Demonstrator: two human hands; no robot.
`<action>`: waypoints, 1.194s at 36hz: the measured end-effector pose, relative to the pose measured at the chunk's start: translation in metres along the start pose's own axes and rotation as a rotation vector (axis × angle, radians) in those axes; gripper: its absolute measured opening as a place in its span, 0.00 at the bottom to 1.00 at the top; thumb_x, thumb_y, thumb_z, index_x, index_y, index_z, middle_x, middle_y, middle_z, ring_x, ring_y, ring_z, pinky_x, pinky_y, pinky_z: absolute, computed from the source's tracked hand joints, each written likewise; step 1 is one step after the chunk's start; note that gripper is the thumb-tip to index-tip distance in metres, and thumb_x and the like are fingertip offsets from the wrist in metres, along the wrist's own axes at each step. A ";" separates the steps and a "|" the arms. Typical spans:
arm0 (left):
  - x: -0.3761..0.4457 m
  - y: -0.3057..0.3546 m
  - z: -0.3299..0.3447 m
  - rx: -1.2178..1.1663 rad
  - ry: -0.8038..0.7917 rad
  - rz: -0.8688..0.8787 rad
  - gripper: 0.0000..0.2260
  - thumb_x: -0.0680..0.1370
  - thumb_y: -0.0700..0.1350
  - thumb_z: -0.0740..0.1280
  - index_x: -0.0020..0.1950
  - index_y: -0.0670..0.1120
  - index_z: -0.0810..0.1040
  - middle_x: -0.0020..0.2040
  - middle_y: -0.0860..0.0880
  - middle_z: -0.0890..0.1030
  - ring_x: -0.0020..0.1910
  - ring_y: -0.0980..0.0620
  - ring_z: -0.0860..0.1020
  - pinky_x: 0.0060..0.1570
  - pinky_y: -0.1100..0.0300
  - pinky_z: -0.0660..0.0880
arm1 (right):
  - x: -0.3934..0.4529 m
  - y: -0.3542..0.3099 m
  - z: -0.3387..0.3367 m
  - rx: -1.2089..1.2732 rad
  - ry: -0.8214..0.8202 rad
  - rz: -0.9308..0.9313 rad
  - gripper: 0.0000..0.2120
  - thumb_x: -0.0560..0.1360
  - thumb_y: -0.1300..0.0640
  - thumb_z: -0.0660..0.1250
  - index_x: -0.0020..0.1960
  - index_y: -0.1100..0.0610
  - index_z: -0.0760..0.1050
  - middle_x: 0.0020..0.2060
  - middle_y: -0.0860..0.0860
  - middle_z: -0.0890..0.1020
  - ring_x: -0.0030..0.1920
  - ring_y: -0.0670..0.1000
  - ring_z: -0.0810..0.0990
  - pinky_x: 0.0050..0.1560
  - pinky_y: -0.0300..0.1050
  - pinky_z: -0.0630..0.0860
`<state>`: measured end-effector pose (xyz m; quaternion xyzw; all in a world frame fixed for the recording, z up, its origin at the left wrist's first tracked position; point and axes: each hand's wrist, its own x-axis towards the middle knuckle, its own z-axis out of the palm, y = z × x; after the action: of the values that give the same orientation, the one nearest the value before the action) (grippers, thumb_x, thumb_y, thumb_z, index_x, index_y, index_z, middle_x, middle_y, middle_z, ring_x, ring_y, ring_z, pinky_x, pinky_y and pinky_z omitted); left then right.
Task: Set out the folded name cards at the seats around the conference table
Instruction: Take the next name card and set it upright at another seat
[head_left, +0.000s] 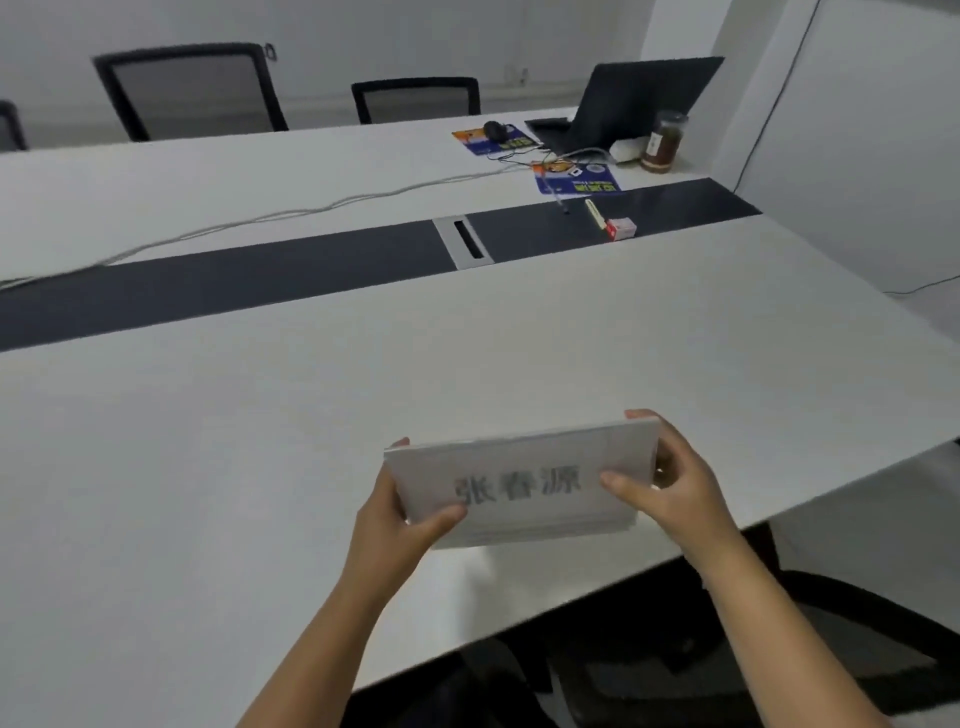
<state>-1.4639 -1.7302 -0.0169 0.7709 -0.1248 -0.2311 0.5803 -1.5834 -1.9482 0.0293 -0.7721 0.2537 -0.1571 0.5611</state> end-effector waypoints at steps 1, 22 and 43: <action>0.006 -0.002 0.000 0.002 0.028 -0.027 0.41 0.56 0.56 0.73 0.66 0.56 0.61 0.55 0.55 0.76 0.53 0.55 0.76 0.49 0.59 0.76 | 0.013 0.007 0.006 0.018 -0.035 0.012 0.25 0.65 0.65 0.73 0.48 0.38 0.70 0.44 0.62 0.77 0.41 0.44 0.79 0.41 0.39 0.78; 0.099 -0.007 -0.015 0.219 0.170 -0.122 0.27 0.67 0.58 0.69 0.63 0.57 0.65 0.67 0.57 0.67 0.65 0.56 0.66 0.67 0.55 0.64 | 0.159 0.067 0.044 -0.017 -0.207 -0.010 0.23 0.64 0.67 0.73 0.52 0.48 0.74 0.54 0.49 0.75 0.59 0.52 0.73 0.51 0.28 0.71; 0.032 -0.023 -0.130 -0.108 0.699 0.217 0.19 0.73 0.50 0.55 0.63 0.56 0.58 0.63 0.60 0.66 0.58 0.77 0.65 0.55 0.81 0.63 | 0.086 -0.059 0.184 -0.154 -0.192 -0.458 0.36 0.63 0.43 0.71 0.65 0.60 0.67 0.60 0.50 0.72 0.60 0.42 0.69 0.57 0.18 0.60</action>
<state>-1.3726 -1.6291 -0.0169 0.7539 0.0123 0.1027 0.6488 -1.4030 -1.8384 0.0228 -0.8612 0.0291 -0.1861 0.4720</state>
